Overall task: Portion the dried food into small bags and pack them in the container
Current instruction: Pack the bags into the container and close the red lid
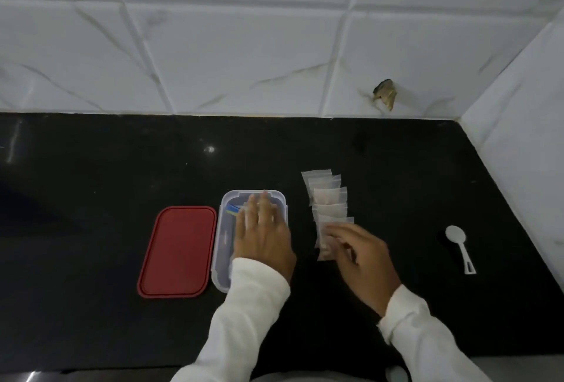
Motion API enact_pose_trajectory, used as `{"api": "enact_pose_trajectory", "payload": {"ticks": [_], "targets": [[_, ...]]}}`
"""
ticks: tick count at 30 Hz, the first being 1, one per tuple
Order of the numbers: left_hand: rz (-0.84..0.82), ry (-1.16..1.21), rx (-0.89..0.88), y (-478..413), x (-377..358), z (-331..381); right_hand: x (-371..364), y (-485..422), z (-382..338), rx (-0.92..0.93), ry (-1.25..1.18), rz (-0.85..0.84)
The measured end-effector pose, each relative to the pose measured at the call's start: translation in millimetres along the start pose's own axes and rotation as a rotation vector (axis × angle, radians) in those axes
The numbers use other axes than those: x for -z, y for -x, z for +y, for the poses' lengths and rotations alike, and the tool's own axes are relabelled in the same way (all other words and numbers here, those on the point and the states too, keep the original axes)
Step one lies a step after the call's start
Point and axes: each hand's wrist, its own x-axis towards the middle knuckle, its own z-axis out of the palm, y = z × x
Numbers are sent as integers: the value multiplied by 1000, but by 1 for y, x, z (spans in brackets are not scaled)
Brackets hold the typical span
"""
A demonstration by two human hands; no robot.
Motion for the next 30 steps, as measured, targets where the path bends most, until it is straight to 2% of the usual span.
{"api": "enact_pose_trajectory", "payload": {"ticks": [2, 4, 6, 9, 12, 21, 25, 30], "targets": [[95, 177, -49, 2, 3, 23, 2, 6, 24, -139, -80, 126], [165, 347, -122, 1, -7, 46, 4, 7, 40, -252, -113, 141], [227, 500, -117, -7, -27, 61, 5, 5, 49, -327, -133, 143], [136, 637, -39, -16, -42, 77, 4, -2, 55, -465, -198, 132], [135, 726, 71, -26, -59, 85, -2, -10, 68, -576, -252, 99], [79, 900, 372, -53, -83, 91, -8, -31, 92, -614, -371, 51], [150, 925, 415, -59, -88, 88, -8, -39, 94, -632, -393, 3], [138, 975, 437, -65, -91, 86, -11, -41, 96, -609, -422, 43]]}}
